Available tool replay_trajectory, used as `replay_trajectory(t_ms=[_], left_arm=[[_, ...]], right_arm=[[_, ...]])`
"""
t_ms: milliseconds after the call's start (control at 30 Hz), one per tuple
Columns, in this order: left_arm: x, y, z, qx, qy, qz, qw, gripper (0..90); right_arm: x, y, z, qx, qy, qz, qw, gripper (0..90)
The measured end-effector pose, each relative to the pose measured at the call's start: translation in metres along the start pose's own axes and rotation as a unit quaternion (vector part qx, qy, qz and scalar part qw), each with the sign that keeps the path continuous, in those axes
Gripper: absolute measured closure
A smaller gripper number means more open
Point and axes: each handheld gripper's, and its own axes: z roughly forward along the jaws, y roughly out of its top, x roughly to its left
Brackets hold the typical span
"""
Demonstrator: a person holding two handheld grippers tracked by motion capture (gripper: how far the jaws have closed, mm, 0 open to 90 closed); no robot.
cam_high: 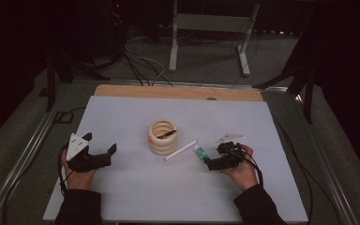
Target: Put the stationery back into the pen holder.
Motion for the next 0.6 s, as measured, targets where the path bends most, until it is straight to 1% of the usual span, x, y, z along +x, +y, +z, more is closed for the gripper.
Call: replay_trajectory(t_ms=[67,167,200,233,267,333,367,400,433,467,500,533,600], left_arm=[[0.000,0.000,0.000,0.000,0.000,0.001,1.0000,0.1],[0.001,0.000,0.000,0.000,0.000,0.000,1.0000,0.1],[0.001,0.000,0.000,0.000,0.000,0.000,1.0000,0.1],[0.001,0.000,0.000,0.000,0.000,0.000,1.0000,0.1],[0.001,0.000,0.000,0.000,0.000,0.000,1.0000,0.1],[0.001,0.000,0.000,0.000,0.001,-0.001,1.0000,0.1],[0.001,0.000,0.000,0.000,0.001,-0.001,1.0000,0.1],[0.001,0.000,0.000,0.000,0.001,-0.001,1.0000,0.1],[0.001,0.000,0.000,0.000,0.001,-0.001,1.0000,0.1],[0.001,0.000,-0.001,-0.001,0.001,-0.001,1.0000,0.1],[0.001,0.000,-0.001,-0.001,0.001,-0.002,1.0000,0.1],[0.001,0.000,-0.001,0.000,0.001,-0.002,1.0000,0.1],[0.001,0.000,0.000,-0.001,0.001,-0.001,1.0000,0.1]], right_arm=[[0.001,-0.001,0.003,0.006,0.005,0.002,1.0000,13.8],[0.001,-0.002,0.009,0.015,0.020,0.003,0.9997,23.8],[0.001,-0.002,0.009,0.015,0.020,0.003,0.9997,23.8],[0.002,-0.002,0.011,0.017,0.021,0.003,0.9996,26.5],[0.004,-0.002,0.015,0.024,0.020,-0.001,0.9995,32.8],[0.007,-0.002,0.019,0.032,0.020,-0.008,0.9993,39.5],[0.008,-0.003,0.020,0.034,0.026,-0.010,0.9990,43.9],[0.008,-0.003,0.020,0.034,0.026,-0.010,0.9990,43.9],[0.009,-0.003,0.022,0.038,0.029,-0.013,0.9988,48.0],[0.011,-0.003,0.025,0.049,0.031,-0.018,0.9981,55.5],[0.011,-0.003,0.026,0.056,0.029,-0.022,0.9978,58.6],[0.012,-0.004,0.027,0.057,0.031,-0.023,0.9976,63.0],[0.013,-0.003,0.026,0.062,0.027,-0.027,0.9974,65.6]])
